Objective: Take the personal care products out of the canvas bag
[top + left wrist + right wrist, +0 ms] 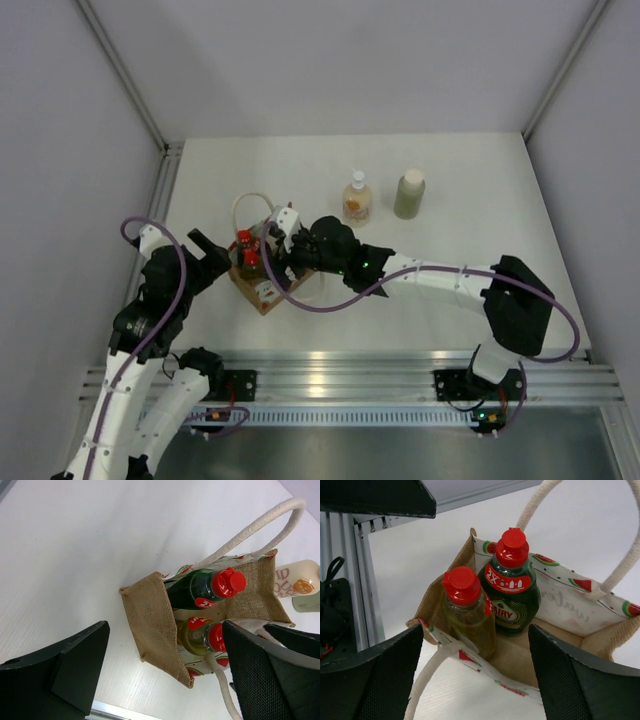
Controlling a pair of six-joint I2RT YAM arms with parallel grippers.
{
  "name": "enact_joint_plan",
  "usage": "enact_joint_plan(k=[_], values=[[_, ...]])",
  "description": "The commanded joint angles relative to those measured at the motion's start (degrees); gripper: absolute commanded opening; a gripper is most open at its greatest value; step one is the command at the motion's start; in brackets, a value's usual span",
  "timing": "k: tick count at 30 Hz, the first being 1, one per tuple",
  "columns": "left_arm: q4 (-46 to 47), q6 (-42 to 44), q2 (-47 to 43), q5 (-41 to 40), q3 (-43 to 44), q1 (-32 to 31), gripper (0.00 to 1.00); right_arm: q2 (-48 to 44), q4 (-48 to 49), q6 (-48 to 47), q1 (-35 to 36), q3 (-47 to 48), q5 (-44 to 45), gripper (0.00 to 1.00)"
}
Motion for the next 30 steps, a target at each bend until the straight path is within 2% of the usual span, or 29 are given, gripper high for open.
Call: enact_joint_plan(k=[1,3,9,19,30], values=[[0.7,3.5,-0.3,-0.5,2.8,-0.1,0.98,2.7,7.1,-2.6,1.1,3.8,-2.5,0.79],[0.7,4.5,0.4,-0.1,3.4,-0.1,0.98,4.2,7.7,-3.4,1.3,4.1,-3.1,0.75],[0.5,8.3,2.6,-0.3,5.1,-0.1,0.98,6.1,13.6,-3.8,1.3,3.4,-4.6,0.72],[0.6,7.8,2.6,-0.4,3.5,-0.1,0.98,9.8,17.0,-3.7,1.3,5.4,-7.1,0.69],[0.7,7.4,2.7,-0.1,3.1,-0.1,0.98,12.4,21.5,-2.9,1.3,5.3,-6.5,0.6]])
